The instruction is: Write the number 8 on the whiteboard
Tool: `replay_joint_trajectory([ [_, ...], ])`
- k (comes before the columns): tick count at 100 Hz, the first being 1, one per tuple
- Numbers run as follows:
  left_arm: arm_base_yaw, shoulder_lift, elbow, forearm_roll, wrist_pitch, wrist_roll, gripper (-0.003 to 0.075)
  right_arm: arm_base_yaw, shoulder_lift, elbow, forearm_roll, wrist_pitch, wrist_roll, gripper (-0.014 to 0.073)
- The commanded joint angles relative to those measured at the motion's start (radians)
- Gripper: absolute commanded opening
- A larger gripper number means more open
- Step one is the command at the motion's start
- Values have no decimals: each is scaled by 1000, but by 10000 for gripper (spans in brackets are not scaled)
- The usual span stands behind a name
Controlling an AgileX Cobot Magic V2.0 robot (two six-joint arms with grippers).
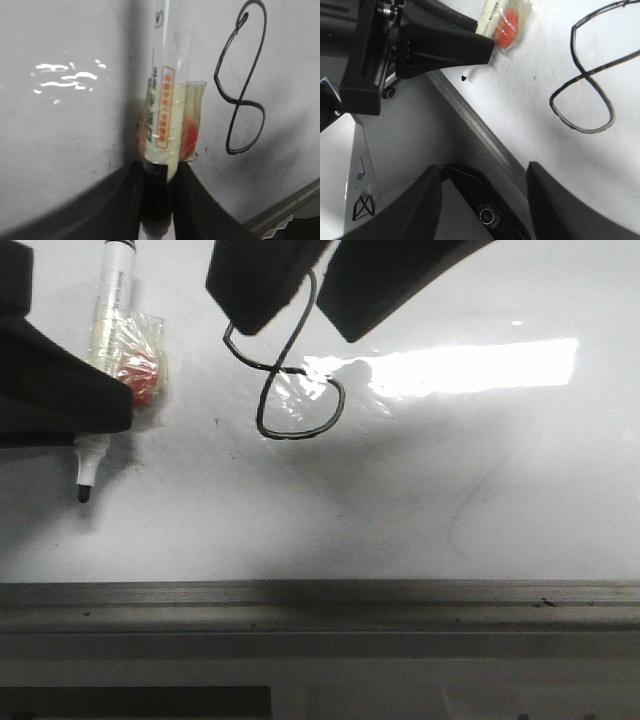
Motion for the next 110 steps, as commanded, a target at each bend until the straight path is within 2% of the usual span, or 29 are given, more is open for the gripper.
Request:
replay_joint_trajectory([
  [1, 5, 4, -36, -38, -23, -9, -21, -1, -17, -27, -3, -45, -6, 332],
  [22, 5, 4, -36, -38, -25, -9, -20, -1, -17, -27, -3, -45, -6, 332],
  [29, 5, 4, -36, -36, -25, -9, 4, -1, -17, -27, -3, -45, -6, 332],
  [39, 5, 4, -36, -36, -16, -9, 148, -1, -17, -27, -3, -45, -6, 332],
  [44, 5, 2, -36, -38, -7, -9, 269, -1, -17, -27, -3, -45, -6, 332],
  [51, 5, 2, -36, -53, -2, -11, 398, -1, -17, -27, -3, -45, -6, 332],
  [55, 5, 2, -36, -83, 0, -11, 443, -1, -19, -27, -3, -45, -6, 332],
  [61, 5, 2, -36, -103, 9, -11, 463, -1, -21, -27, -7, -44, -6, 332],
  [70, 5, -8, -36, -105, 31, -11, 462, -1, -38, -27, -32, -30, -6, 328],
  [74, 5, -23, -36, -105, 44, -11, 461, -1, -53, -27, -42, -24, -6, 300],
  [83, 5, -71, -36, -97, 65, -9, 435, -1, -100, -27, -68, -23, -4, 148],
  [88, 5, -107, -36, -82, 69, -9, 371, -1, -132, -22, -90, -31, -4, 45],
  [92, 5, -143, -36, -62, 72, -9, 264, -1, -164, -10, -103, -50, -4, -53],
  [95, 5, -168, -36, -52, 72, -7, 207, -1, -188, 3, -112, -70, -1, -70],
  [100, 5, -215, -32, -24, 70, -7, 45, -1, -234, 35, -136, -113, 1, -62],
  [103, 5, -242, -32, 6, 70, -7, -24, -1, -263, 58, -146, -140, 1, -63],
  [110, 5, -309, -30, 65, 70, -7, -20, -1, -338, 129, -180, -216, 1, -63],
])
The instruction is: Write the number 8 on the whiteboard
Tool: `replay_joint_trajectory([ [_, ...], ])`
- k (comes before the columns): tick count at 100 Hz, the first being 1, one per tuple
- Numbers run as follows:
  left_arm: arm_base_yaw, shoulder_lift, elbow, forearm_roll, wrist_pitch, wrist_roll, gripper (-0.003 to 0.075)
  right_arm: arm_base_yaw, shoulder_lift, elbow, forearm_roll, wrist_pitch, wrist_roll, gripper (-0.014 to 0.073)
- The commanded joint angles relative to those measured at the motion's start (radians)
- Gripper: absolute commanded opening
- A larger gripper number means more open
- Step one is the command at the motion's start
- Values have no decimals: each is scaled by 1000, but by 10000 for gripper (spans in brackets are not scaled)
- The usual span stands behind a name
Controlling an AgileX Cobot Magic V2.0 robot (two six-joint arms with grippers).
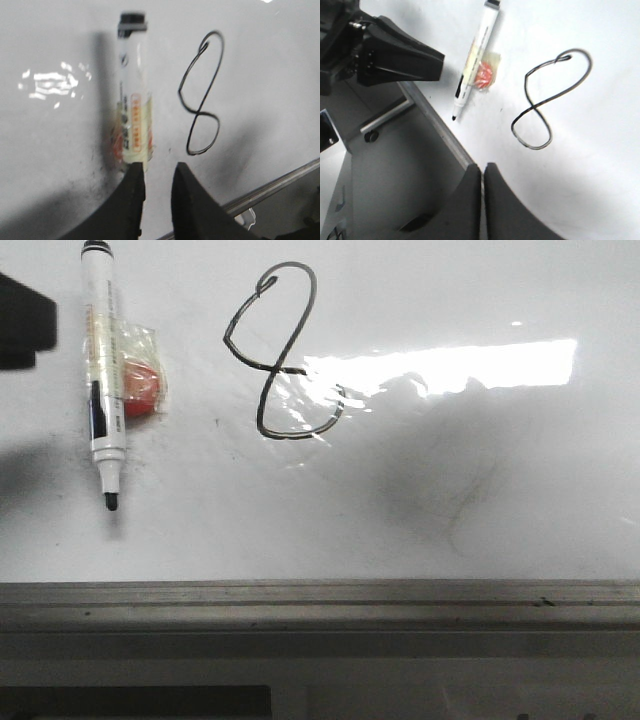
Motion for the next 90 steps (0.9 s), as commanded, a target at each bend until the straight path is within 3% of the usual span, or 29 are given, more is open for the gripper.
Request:
replay_joint_trajectory([
  [1, 4, -91, -23, 71, -58, -5, -20, -1, -107, 57, -54, -149, -1, -63],
  [37, 4, -394, 100, 292, -110, -4, -20, -1, -655, 589, -142, -619, -1, -63],
  [65, 4, -482, 236, 299, -112, -4, -20, -2, -994, 805, -142, -635, -1, -63],
  [90, 4, -480, 251, 299, -112, -4, -20, -2, -979, 830, -142, -625, -1, -63],
])
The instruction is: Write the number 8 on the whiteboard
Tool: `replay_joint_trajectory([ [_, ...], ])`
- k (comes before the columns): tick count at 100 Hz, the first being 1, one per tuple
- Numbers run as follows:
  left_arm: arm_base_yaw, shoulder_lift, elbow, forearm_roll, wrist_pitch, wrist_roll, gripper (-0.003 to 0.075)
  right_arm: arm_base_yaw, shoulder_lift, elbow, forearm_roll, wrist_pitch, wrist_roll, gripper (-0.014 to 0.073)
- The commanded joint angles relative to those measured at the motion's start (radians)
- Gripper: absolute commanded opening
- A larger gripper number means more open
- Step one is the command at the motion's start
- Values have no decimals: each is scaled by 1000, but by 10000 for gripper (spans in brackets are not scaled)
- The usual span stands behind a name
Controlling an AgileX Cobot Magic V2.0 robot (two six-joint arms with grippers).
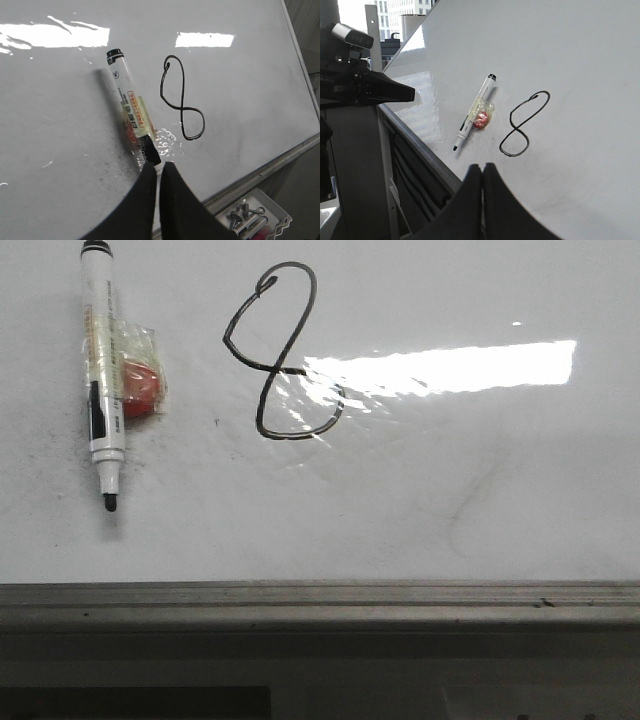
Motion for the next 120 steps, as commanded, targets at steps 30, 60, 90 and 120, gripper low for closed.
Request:
replay_joint_trajectory([
  [30, 4, 6, -27, 2, -80, -4, -20, -2, -11, -24, -14, -74, -1, -63],
  [60, 5, 6, -9, 2, -78, -4, -20, -2, -11, -24, -14, -74, -1, -63],
  [90, 85, -25, 21, 0, -57, 135, -20, -2, -11, -24, -14, -74, -1, -63],
  [120, 432, -177, 68, -30, 6, 241, -20, -2, -11, -24, -14, -74, -1, -63],
])
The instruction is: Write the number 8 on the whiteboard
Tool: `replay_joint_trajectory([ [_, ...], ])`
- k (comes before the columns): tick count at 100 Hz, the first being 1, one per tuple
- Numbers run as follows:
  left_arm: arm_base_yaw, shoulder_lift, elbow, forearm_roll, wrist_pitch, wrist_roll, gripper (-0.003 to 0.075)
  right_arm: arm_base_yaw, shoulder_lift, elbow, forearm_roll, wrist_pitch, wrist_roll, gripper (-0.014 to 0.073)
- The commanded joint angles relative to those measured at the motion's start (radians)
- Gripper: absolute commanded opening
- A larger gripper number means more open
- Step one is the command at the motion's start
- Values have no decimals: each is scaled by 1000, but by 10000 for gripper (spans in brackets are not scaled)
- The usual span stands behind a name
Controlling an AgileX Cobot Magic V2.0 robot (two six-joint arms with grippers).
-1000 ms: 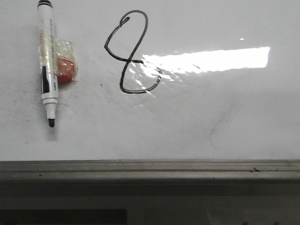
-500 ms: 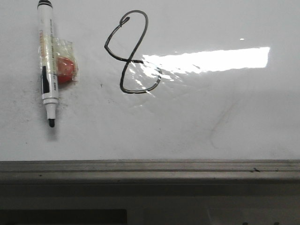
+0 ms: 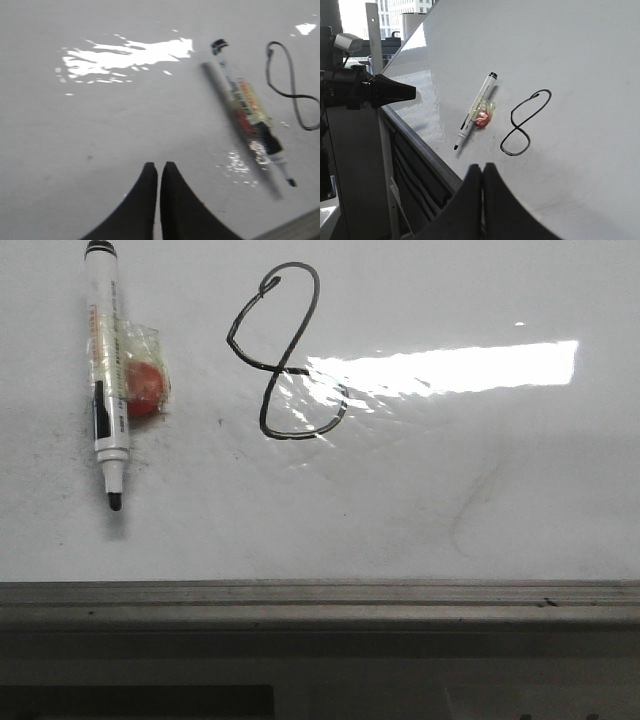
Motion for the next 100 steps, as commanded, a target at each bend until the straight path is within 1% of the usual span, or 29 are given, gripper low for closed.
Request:
replay_joint_trajectory([
  [1, 91, -40, 1, -12, -53, 7, -20, -2, -11, -24, -13, -74, -3, -63],
  [11, 201, -110, 45, -18, -36, 5, -20, -2, -11, -24, -13, -74, -3, -63],
  [18, 248, -144, 75, -18, -33, -1, -20, -2, -11, -24, -13, -74, -3, -63],
  [25, 274, -176, 109, -18, -32, -27, -20, -2, -11, -24, -13, -74, -3, -63],
  [30, 288, -188, 107, -18, 55, -45, -20, -2, -11, -24, -13, -74, -3, -63],
  [44, 309, -186, 107, -26, 224, -48, -20, -2, -11, -24, -13, -74, -3, -63],
  [100, 309, -186, 107, -38, 221, -48, -20, -2, -11, -24, -13, -74, -3, -63],
])
